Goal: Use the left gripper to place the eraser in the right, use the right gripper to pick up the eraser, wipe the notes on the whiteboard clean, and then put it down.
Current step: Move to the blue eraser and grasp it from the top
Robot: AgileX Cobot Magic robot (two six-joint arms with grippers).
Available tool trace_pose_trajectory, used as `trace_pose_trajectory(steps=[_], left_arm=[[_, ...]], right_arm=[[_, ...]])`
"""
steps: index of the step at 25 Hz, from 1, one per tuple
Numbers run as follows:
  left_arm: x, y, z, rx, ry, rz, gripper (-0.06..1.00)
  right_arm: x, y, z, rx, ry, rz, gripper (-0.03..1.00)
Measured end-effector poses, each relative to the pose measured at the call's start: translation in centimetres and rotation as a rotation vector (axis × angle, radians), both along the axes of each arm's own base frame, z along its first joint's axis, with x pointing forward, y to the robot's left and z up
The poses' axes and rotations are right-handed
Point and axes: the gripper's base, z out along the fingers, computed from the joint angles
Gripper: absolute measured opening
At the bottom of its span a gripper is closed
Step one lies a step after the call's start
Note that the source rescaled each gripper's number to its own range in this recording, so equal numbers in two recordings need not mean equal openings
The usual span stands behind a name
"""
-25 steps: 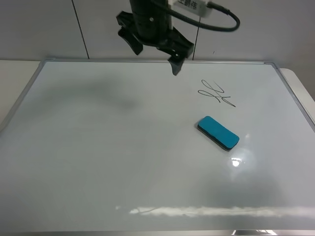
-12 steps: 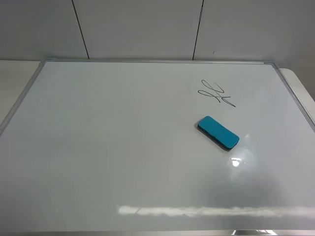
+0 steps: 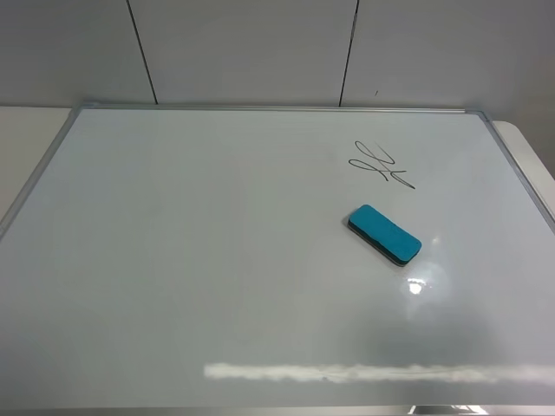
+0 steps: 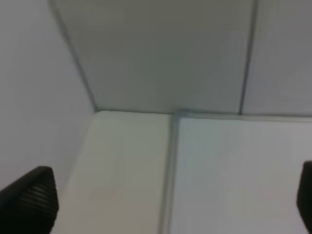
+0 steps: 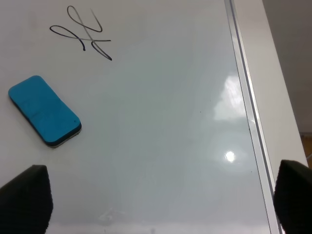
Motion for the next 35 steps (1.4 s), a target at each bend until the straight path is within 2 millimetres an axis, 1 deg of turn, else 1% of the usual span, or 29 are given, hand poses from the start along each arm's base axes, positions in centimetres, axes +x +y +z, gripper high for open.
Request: trace_pose_trajectory(steps=[1, 3, 5, 6, 8, 12, 15, 16, 19, 21, 35], left_arm=[[-1.8, 0.3, -0.9, -0.001, -0.022, 0.019, 1.00], [-4.3, 0.5, -2.9, -0.003, -0.043, 0.047, 1.00], [-5.9, 0.6, -5.7, -0.003, -0.033, 0.069, 1.00], [-6.3, 0.6, -7.0, -0.009, -0.022, 0.073, 1.00], [-6.8, 0.4, -10.4, -0.026, 0.018, 0.066, 1.00], [-6.3, -0.1, -16.6, -0.079, 0.109, 0.033, 1.00], [-5.5, -0.6, -19.9, -0.112, 0.129, -0.002, 1.00], [-5.5, -0.6, -19.9, -0.112, 0.129, -0.002, 1.00], [-5.1, -1.0, -22.1, -0.133, 0.133, 0.011, 1.00], [-4.8, -1.2, -22.6, -0.152, 0.141, 0.016, 1.00], [-4.5, -1.3, -22.7, -0.137, 0.131, -0.049, 1.00]], right_arm=[[0.0, 0.0, 0.0, 0.000, 0.000, 0.000, 0.80], [0.0, 0.0, 0.0, 0.000, 0.000, 0.000, 0.80], [0.0, 0.0, 0.0, 0.000, 0.000, 0.000, 0.80], [0.0, 0.0, 0.0, 0.000, 0.000, 0.000, 0.80], [0.0, 0.0, 0.0, 0.000, 0.000, 0.000, 0.80], [0.0, 0.0, 0.0, 0.000, 0.000, 0.000, 0.80], [0.0, 0.0, 0.0, 0.000, 0.000, 0.000, 0.80], [0.0, 0.0, 0.0, 0.000, 0.000, 0.000, 0.80], [0.0, 0.0, 0.0, 0.000, 0.000, 0.000, 0.80], [0.0, 0.0, 0.0, 0.000, 0.000, 0.000, 0.80], [0.0, 0.0, 0.0, 0.000, 0.000, 0.000, 0.80]])
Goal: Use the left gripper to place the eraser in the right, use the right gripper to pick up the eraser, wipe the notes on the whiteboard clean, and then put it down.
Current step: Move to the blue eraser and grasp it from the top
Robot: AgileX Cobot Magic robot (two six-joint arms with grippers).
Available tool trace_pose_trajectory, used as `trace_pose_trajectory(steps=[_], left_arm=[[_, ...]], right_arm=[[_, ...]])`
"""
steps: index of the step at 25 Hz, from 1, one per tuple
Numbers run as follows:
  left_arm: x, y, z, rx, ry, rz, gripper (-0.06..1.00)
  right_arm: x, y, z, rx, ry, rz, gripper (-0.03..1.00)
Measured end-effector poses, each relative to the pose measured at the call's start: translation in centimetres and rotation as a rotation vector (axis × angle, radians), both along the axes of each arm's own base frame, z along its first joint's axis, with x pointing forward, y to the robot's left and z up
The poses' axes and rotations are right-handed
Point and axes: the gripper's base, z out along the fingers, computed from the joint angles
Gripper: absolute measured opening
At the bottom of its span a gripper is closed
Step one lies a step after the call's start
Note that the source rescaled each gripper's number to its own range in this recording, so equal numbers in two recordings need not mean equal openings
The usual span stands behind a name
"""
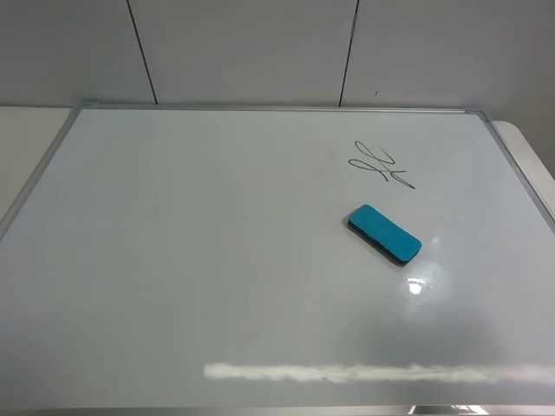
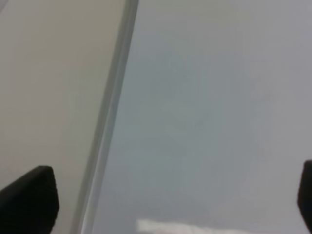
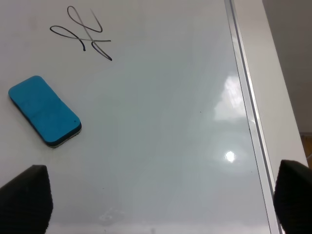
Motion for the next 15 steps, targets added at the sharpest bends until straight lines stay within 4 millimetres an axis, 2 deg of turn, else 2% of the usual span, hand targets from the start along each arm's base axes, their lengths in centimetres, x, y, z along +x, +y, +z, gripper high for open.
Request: trace_pose_trajectory(steps=[15], left_arm=[[0.00, -0.02, 0.03, 0.002, -0.003, 0.016, 1.00]], right_arm=[[0.00, 0.00, 0.00, 0.000, 0.000, 0.000, 0.80]])
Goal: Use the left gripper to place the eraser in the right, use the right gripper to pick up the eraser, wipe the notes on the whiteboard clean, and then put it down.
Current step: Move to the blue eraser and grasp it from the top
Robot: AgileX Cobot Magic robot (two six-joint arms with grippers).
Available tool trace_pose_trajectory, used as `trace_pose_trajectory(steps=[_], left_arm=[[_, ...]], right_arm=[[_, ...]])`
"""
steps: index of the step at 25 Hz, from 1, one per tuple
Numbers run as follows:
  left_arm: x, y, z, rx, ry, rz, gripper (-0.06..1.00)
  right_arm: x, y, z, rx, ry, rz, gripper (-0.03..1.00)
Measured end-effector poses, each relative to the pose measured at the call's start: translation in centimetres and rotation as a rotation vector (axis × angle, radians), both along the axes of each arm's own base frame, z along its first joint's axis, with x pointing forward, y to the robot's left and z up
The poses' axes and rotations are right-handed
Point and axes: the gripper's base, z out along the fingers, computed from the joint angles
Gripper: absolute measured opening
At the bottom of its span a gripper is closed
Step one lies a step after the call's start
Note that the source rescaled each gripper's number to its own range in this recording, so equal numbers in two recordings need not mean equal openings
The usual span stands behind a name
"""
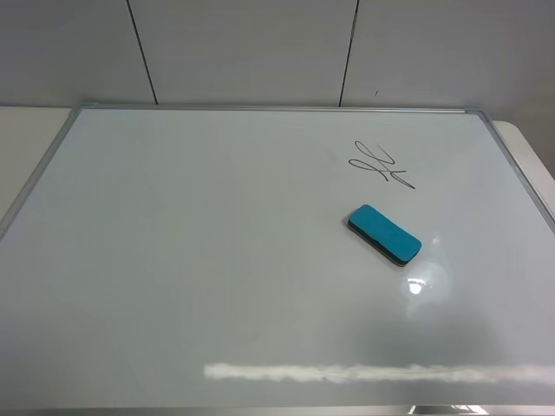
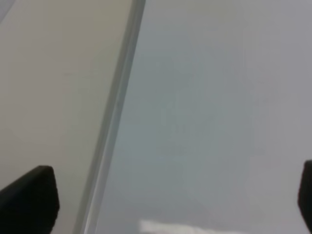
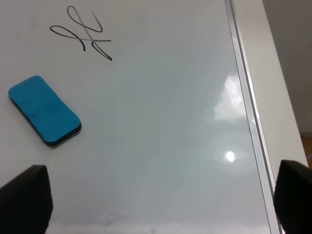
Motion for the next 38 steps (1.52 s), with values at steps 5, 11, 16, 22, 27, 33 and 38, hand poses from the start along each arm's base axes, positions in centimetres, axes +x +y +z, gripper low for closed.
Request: trace_pose_trajectory(steps=[5, 11, 16, 22, 27, 33, 38], left_arm=[[0.0, 0.0, 0.0, 0.001, 0.000, 0.000, 1.00], [0.0, 0.0, 0.0, 0.001, 0.000, 0.000, 1.00], [0.0, 0.0, 0.0, 0.001, 0.000, 0.000, 1.00], [0.0, 0.0, 0.0, 0.001, 0.000, 0.000, 1.00], [0.0, 0.0, 0.0, 0.000, 0.000, -0.001, 1.00], [0.0, 0.0, 0.0, 0.000, -0.001, -0.001, 1.00], [0.0, 0.0, 0.0, 0.000, -0.001, -0.001, 1.00]], right_arm=[[0.0, 0.0, 0.0, 0.000, 0.000, 0.000, 0.80], [0.0, -0.1, 0.0, -0.007, -0.001, 0.002, 0.80], [0.0, 0.0, 0.0, -0.002, 0.000, 0.014, 0.80], [1.4, 0.3, 0.7, -0.027, 0.094, 0.053, 0.80], [5.7, 0.6, 3.3, -0.118, 0.332, 0.131, 0.80], [14.5, 2.2, 3.2, -0.184, 0.619, 0.244, 0.80], [21.8, 4.2, -0.6, -0.245, 0.716, 0.352, 0.80]])
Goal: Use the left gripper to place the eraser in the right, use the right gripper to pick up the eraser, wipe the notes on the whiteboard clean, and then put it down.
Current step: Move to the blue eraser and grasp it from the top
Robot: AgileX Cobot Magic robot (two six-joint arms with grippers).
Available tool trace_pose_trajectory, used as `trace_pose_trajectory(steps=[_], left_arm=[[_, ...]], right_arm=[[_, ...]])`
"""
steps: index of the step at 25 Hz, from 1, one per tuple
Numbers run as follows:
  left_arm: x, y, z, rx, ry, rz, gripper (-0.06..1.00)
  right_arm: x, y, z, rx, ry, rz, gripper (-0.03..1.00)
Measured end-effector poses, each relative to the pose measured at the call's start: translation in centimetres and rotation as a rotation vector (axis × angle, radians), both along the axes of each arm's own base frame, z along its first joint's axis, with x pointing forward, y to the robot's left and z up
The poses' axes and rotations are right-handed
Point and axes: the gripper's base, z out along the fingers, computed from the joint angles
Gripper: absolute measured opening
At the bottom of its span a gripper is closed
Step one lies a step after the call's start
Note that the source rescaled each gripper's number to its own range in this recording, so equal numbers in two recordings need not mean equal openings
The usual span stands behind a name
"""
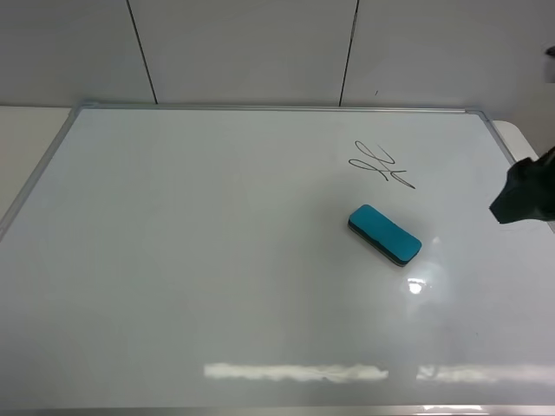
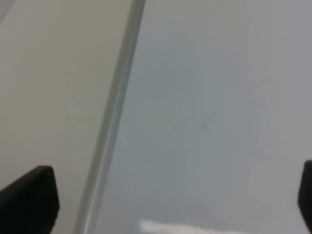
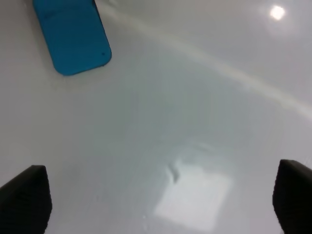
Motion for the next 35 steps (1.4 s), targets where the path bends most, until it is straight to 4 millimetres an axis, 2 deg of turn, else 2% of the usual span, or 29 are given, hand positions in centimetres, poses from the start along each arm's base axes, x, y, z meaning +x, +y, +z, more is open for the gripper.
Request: trace_pose_trajectory(steps=[3, 6, 11, 18, 22, 31, 35], left_arm=[[0.0, 0.0, 0.0, 0.000, 0.000, 0.000, 1.00], [0.0, 0.0, 0.0, 0.000, 0.000, 0.000, 1.00], [0.0, 0.0, 0.0, 0.000, 0.000, 0.000, 1.00], [0.0, 0.0, 0.0, 0.000, 0.000, 0.000, 1.00], [0.0, 0.0, 0.0, 0.000, 0.000, 0.000, 1.00], [0.0, 0.0, 0.0, 0.000, 0.000, 0.000, 1.00], [0.0, 0.0, 0.0, 0.000, 0.000, 0.000, 1.00]], right_arm=[[2.6, 1.5, -3.1, 0.019, 0.046, 0.048, 0.80], [4.2, 3.0, -5.7, 0.037, 0.077, 0.090, 0.80], [5.7, 4.6, -8.8, 0.051, 0.104, 0.111, 0.84], [6.8, 6.1, -11.5, 0.082, 0.094, 0.107, 0.85], [7.0, 6.7, -12.4, 0.097, 0.105, 0.104, 0.85], [7.2, 7.3, -12.4, 0.109, 0.064, 0.115, 0.85], [7.3, 7.3, -13.0, 0.099, 0.078, 0.131, 0.85]])
